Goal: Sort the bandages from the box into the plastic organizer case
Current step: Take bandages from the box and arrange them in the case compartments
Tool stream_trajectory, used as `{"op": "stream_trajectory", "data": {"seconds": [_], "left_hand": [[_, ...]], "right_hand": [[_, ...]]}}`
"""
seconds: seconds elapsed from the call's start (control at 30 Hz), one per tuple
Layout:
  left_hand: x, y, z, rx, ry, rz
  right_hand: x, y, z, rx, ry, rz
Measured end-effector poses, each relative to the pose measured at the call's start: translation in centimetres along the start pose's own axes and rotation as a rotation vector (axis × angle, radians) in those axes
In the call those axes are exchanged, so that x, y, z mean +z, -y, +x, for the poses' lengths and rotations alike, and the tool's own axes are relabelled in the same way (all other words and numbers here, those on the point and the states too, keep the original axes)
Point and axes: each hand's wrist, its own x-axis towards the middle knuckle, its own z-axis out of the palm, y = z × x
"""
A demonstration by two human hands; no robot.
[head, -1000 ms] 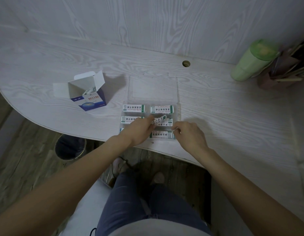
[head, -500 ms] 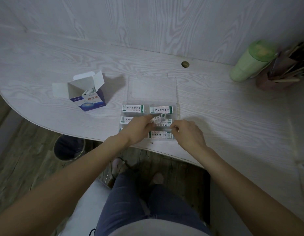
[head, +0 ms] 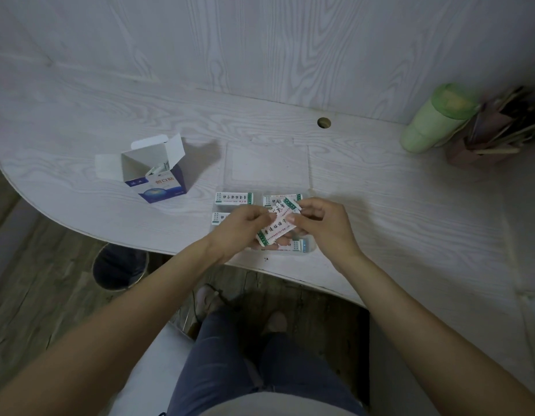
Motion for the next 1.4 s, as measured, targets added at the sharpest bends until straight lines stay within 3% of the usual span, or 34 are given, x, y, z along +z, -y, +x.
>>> {"op": "stream_trajectory", "data": {"seconds": [0.2,0.7,1.03,1.27,1.4], "left_hand": [[-0.39,-0.43,0.02,0.123,-0.170,0.133],[-0.39,-0.28,0.10,0.112,-0.163,0.129],[-0.44,-0.67,0.24,0.127,-0.210,0.076],[-0.72,-0.44,0.60,0.119,-0.236,0.196],[-0.88,-0.51,0.65,0.108,-0.219,0.223]], "right_hand": [[0.14,0.81,-0.43,-0.003,-0.007,0.058],[0.09,0.24,-0.38,0.033,-0.030,-0.067],[-0.22,0.31,-0.41,0.092,-0.043,-0.005],[-0.30,0.44,-0.38,0.105,0.008,0.108],[-0.76,0.93,-0.35,0.067,0.069,-0.042]]}}
